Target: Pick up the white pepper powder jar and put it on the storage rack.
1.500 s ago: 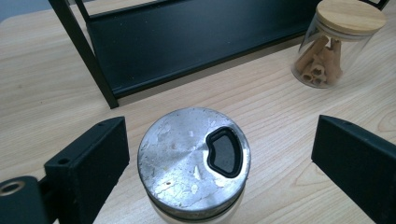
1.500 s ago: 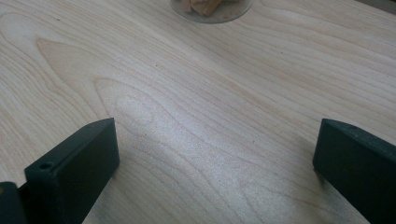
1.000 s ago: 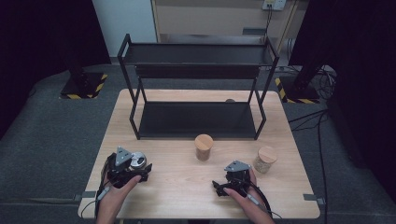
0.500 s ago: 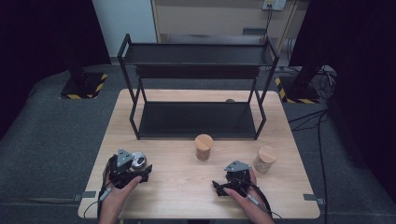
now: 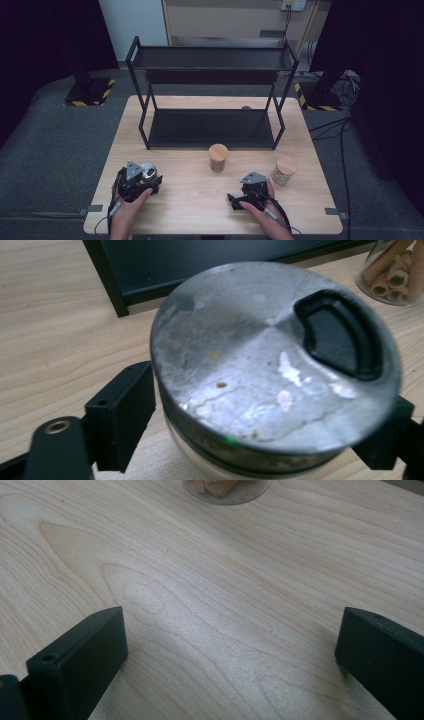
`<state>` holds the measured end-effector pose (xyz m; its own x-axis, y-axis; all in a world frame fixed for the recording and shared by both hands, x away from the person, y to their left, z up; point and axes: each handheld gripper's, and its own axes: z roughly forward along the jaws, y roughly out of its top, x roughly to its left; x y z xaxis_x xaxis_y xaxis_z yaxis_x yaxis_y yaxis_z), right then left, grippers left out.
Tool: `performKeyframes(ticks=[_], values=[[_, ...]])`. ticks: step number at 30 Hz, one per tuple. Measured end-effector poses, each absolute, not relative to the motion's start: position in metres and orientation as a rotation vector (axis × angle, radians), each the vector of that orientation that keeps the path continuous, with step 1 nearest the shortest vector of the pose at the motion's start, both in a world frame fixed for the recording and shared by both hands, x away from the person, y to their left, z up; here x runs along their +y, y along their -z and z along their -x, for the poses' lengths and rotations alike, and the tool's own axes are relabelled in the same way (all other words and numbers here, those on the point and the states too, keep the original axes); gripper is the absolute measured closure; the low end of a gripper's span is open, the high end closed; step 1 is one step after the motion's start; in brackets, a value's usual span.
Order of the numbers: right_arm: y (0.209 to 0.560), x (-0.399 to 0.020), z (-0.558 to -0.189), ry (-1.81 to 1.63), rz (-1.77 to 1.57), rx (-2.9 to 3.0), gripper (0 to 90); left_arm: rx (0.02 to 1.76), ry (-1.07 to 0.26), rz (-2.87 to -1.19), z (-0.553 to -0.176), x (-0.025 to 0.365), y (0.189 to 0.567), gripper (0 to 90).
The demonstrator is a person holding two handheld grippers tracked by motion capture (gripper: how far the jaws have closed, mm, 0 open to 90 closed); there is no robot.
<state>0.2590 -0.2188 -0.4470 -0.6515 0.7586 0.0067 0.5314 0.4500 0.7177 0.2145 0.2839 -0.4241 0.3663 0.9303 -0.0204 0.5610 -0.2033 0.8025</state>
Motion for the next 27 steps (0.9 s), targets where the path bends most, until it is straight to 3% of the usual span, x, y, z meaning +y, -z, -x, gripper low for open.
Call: performKeyframes(ticks=[9, 27], values=[[0.4469, -0.2188, -0.2587, -1.015, -1.102, 2.389, 0.5, 1.276, -0.616, -1.891, -0.2148, 0.2843, 0.426, 28.6], [0.4469, -0.2188, -0.2585, -1.015, -1.102, 2.389, 0.6, 1.224, -0.639, -1.934, -0.2114, 0.2808, 0.417, 29.1]])
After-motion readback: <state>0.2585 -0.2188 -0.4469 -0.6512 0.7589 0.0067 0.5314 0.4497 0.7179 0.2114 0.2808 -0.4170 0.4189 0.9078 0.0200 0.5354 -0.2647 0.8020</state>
